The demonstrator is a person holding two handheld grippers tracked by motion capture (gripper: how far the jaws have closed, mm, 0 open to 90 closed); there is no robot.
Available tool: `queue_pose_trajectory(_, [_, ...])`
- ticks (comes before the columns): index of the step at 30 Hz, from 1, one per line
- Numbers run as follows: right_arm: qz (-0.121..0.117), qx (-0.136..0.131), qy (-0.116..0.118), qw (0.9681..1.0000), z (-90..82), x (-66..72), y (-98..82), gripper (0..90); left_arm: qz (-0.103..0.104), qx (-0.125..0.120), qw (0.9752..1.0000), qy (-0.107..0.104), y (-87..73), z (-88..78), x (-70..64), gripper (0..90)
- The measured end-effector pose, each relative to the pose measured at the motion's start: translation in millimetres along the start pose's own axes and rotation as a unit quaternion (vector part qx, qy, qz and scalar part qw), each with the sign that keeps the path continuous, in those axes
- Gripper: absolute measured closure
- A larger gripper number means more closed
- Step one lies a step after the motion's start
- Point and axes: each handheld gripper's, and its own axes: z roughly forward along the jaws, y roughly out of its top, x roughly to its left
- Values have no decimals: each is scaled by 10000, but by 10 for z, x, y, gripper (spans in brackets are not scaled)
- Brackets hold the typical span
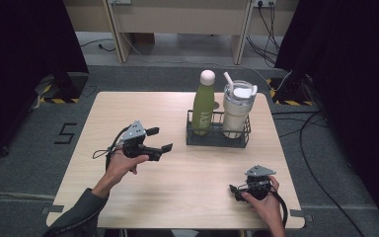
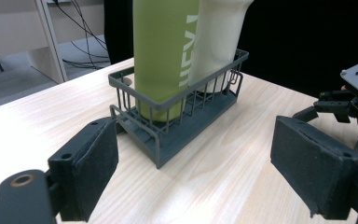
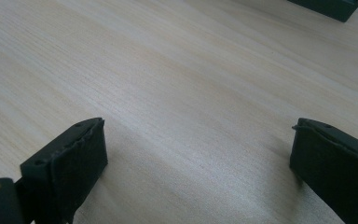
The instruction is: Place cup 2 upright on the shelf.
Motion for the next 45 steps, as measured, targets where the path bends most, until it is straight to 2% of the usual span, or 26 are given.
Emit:
queue_pose_trajectory(9, [10,-4,2,10000,1,2,0,43,-82,83,9999,81,-168,-132,17,149])
queue_pose_trajectory(15, [9,-3,1,10000,1,2,0,43,-57,128,9998,128,-237,-189,6,149])
queue_pose_trajectory(24, [0,0,-1,10000,0,1,0,43,-101,240,9996,142,-431,-292,-11,149])
queue_pose_trajectory(35, [9,-2,2,10000,1,2,1,42,-142,230,9994,211,-512,-413,-2,149])
queue_pose_trajectory(45, [8,-2,2,10000,1,2,1,42,-119,317,9991,270,-625,-512,-33,149])
